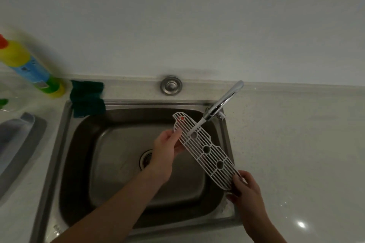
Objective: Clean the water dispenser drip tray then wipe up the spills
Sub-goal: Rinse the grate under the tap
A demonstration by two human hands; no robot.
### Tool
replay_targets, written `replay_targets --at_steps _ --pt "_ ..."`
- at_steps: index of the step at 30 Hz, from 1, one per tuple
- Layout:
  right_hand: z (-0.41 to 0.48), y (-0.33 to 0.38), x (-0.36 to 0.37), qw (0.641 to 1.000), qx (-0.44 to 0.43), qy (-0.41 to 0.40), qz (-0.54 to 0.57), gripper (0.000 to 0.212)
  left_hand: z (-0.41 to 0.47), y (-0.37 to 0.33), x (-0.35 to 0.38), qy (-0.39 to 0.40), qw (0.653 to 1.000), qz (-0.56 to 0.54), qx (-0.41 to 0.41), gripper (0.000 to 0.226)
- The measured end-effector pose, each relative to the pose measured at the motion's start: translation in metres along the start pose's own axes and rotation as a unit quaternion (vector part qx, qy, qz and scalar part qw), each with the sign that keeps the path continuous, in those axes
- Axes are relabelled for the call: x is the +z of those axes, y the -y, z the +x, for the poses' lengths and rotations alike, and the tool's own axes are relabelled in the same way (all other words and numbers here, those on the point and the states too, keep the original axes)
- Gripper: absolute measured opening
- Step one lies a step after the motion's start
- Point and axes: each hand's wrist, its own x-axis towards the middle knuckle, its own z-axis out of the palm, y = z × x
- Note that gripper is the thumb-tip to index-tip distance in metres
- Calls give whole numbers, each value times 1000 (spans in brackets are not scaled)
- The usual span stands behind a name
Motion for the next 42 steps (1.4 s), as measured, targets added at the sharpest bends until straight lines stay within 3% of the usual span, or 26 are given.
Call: replay_targets --at_steps 3,6,10,16,22,26,32,35,39,42 --pt "-3 -2 25 997 -7 74 -31 13 -17 14 -9 39 999 16 -28 43" --pt "-5 -4 50 976 -13 172 -134 2 -23 13 -17 8 999 34 -13 35" --pt "1 17 72 938 -41 222 -263 16 -20 -13 -35 -13 987 148 68 30" --pt "23 92 93 957 -135 190 -171 57 -12 -43 -58 57 936 315 146 32" --pt "35 135 102 926 -140 223 -269 24 -13 -78 -65 107 874 439 181 45" --pt "32 131 99 954 -102 222 -176 15 -13 -90 -72 133 844 487 182 41" --pt "32 113 81 985 -70 159 -11 14 -12 -86 -104 110 891 421 130 31" --pt "36 103 63 988 -19 134 74 15 -17 -75 -119 60 945 309 89 27" --pt "34 83 50 991 16 107 81 17 -26 -63 -107 -5 986 165 18 18" --pt "32 73 44 996 -13 84 -3 19 -34 -67 -89 -5 987 155 46 17"
